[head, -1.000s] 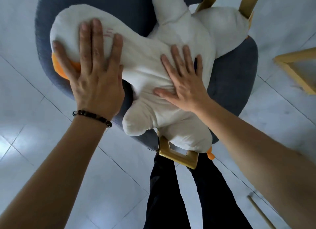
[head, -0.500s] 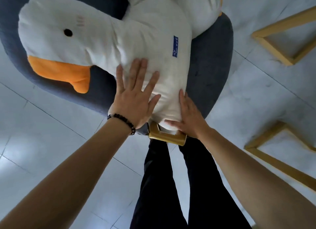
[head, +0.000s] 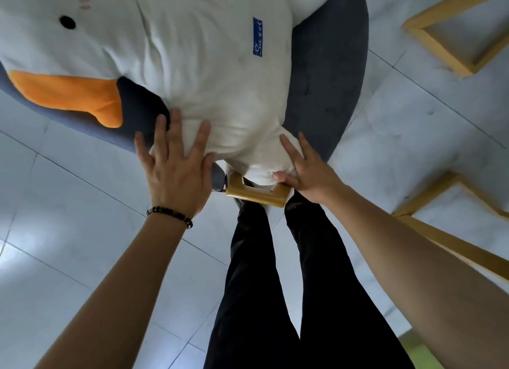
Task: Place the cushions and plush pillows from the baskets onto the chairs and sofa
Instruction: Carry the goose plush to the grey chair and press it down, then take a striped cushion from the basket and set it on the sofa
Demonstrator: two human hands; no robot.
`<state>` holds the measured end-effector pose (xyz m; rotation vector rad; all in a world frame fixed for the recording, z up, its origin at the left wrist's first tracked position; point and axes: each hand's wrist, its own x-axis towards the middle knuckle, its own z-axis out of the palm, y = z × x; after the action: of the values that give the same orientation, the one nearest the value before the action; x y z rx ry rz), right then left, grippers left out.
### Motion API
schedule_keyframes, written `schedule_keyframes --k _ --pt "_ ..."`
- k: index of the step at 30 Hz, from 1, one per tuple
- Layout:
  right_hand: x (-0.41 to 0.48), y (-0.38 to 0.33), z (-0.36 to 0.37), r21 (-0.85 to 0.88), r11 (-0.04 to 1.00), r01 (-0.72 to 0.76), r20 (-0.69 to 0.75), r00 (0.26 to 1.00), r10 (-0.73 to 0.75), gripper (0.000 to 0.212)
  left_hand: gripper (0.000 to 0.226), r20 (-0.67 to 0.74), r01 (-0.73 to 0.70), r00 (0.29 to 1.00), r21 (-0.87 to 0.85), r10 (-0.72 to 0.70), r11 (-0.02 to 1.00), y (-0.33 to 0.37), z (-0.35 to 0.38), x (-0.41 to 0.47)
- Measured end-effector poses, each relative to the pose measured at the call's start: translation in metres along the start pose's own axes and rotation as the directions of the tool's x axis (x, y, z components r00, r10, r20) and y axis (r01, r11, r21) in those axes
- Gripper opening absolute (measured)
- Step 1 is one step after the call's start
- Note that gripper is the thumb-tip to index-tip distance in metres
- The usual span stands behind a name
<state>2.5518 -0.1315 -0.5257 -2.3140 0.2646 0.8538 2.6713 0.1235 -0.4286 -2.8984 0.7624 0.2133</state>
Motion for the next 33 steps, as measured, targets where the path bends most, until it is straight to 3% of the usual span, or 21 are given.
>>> schedule_keyframes --k 4,8,10,15,17,21,23,25,28,31,33 --pt "0.002 -0.008 -0.012 0.012 0.999 -0.041 0.087 0.995 0.039 0.087 0.049 0.002 0.152 0.988 -0.118 -0.153 0.981 0.024 -0.004 0.009" --pt "-0.029 -0.032 -0.036 0.077 0.991 -0.114 0.127 0.986 0.103 0.086 0.057 0.185 0.25 0.963 -0.329 -0.198 0.911 0.029 -0.043 0.007" --pt "-0.061 -0.051 -0.06 0.173 0.981 -0.088 0.039 0.996 0.083 0.08 0.06 0.243 0.333 0.939 -0.454 -0.244 0.826 0.031 -0.082 0.0" --pt "-0.145 -0.098 -0.142 0.284 0.958 0.042 -0.281 0.959 0.041 0.066 0.066 0.17 0.39 0.901 -0.719 -0.4 0.574 0.023 -0.204 -0.028" --pt "-0.175 -0.116 -0.175 0.312 0.946 0.086 -0.408 0.911 0.052 0.066 0.068 0.128 0.37 0.888 -0.771 -0.442 0.519 0.019 -0.25 -0.041" --pt "-0.224 -0.143 -0.228 0.36 0.919 0.163 -0.614 0.783 0.102 0.071 0.056 -0.012 0.279 0.881 -0.796 -0.474 0.538 0.008 -0.311 -0.062" --pt "-0.255 -0.157 -0.242 0.362 0.907 0.216 -0.731 0.67 0.132 0.079 0.061 -0.064 0.183 0.905 -0.834 -0.422 0.52 -0.002 -0.337 -0.069" --pt "-0.268 -0.159 -0.244 0.393 0.889 0.235 -0.759 0.629 0.169 0.083 0.074 -0.076 0.16 0.909 -0.843 -0.41 0.513 -0.012 -0.337 -0.067" --pt "-0.297 -0.175 -0.224 0.397 0.898 0.191 -0.835 0.481 0.267 0.078 0.09 -0.152 0.008 0.957 -0.837 -0.247 0.547 -0.031 -0.351 -0.059" --pt "-0.324 -0.193 -0.182 0.499 0.859 0.115 -0.827 0.359 0.432 0.074 0.074 -0.161 -0.098 0.984 -0.845 -0.075 0.526 -0.043 -0.351 -0.045" --pt "-0.344 -0.207 -0.143 0.588 0.807 0.047 -0.775 0.318 0.546 0.07 0.068 -0.101 -0.11 0.994 -0.863 0.045 0.493 -0.045 -0.34 -0.042"
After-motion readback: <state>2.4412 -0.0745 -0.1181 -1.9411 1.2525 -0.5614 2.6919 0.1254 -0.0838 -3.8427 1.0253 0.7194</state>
